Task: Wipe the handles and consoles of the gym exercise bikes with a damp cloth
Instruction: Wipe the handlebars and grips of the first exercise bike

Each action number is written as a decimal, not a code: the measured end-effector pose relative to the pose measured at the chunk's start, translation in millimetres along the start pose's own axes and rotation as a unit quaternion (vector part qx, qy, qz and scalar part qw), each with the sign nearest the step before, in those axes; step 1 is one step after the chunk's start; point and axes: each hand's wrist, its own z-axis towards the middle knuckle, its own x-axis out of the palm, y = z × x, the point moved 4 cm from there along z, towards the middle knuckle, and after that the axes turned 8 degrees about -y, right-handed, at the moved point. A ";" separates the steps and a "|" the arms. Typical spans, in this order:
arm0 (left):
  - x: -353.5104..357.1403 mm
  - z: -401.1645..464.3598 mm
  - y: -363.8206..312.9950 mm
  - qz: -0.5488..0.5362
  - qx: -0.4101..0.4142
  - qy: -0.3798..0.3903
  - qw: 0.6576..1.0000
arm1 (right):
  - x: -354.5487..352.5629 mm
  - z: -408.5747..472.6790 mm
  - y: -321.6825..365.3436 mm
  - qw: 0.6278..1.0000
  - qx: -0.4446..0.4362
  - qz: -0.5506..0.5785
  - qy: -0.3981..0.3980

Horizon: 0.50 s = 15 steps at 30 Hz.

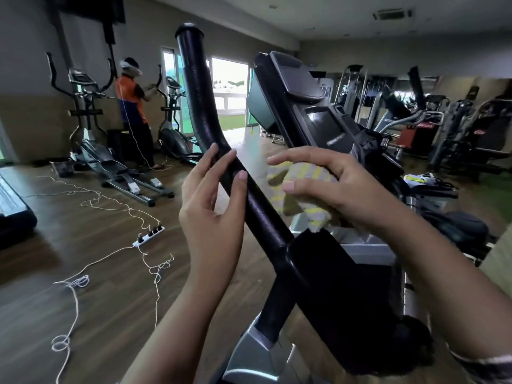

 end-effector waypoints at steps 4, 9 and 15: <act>4.4 -7.7 -3.9 0.023 0.017 0.000 1.000 | -15.1 -12.7 8.2 0.999 -0.006 -0.024 0.040; 3.7 -17.1 -7.5 0.024 0.020 0.003 1.000 | 1.5 -29.9 0.5 0.985 -0.003 -0.089 0.148; 0.3 -26.5 -14.7 0.015 0.007 0.013 1.000 | 19.2 -48.4 -23.2 0.998 0.005 -0.060 -0.013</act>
